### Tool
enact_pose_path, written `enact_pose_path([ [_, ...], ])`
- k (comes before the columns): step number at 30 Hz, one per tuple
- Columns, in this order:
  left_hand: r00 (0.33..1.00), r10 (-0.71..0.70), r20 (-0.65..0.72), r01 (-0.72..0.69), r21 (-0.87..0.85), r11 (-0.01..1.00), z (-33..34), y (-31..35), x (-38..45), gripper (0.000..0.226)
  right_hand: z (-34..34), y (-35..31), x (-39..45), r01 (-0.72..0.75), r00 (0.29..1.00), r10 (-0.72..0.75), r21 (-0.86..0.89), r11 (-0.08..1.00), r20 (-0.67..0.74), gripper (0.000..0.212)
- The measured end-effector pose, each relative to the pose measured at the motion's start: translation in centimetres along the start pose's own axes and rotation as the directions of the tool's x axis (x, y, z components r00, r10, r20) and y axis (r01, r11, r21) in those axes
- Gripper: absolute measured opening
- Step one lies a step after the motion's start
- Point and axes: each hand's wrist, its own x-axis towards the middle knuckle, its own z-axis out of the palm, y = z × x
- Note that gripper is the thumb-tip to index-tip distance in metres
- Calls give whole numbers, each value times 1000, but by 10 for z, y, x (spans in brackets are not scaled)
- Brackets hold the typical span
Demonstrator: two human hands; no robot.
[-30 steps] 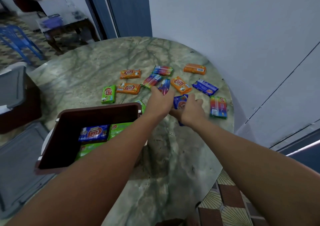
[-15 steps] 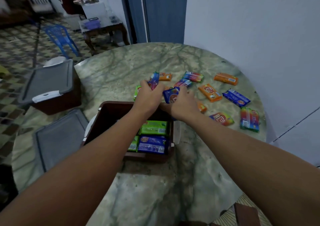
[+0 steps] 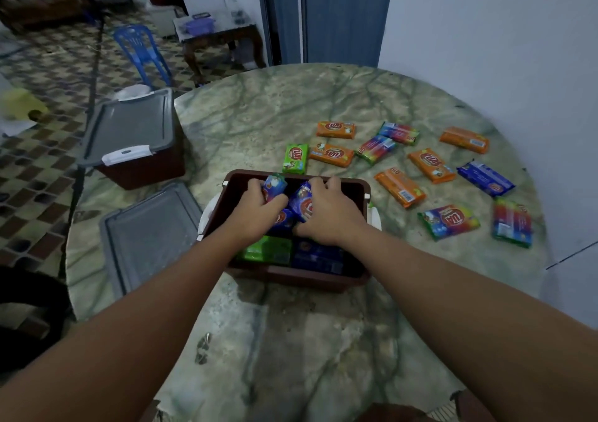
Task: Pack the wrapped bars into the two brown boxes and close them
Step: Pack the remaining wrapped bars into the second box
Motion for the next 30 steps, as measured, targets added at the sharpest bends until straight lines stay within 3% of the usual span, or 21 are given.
enact_pose_path([
  [3, 984, -7, 180, -40, 253, 967, -9, -19, 3, 56, 10, 5, -4, 53, 995, -44, -95, 994, 95, 91],
  [5, 956, -33, 291, -125, 507, 853, -13, -29, 3, 65, 17, 11, -6, 80, 984, -53, -162, 984, 168, 93],
  [8, 933, -47, 356, -215, 659, 721, -11, -35, 4, 83, 24, 16, -8, 136, 968, -75, -251, 958, 239, 100],
  [16, 902, -61, 428, -330, 772, 543, 1, -36, 10, 82, 35, 18, -8, 183, 957, -102, -294, 938, 272, 96],
  [22, 916, 26, 401, -342, 744, 573, 7, -53, 23, 62, 37, 19, -9, 179, 961, -96, -318, 931, 260, 85],
  [25, 924, 46, 380, -337, 752, 566, 7, -49, 17, 61, 39, 19, -9, 170, 972, -105, -319, 932, 211, 74],
  [30, 935, 17, 355, -302, 770, 562, 6, -49, 16, 60, 39, 19, -10, 175, 972, -110, -327, 929, 208, 78],
])
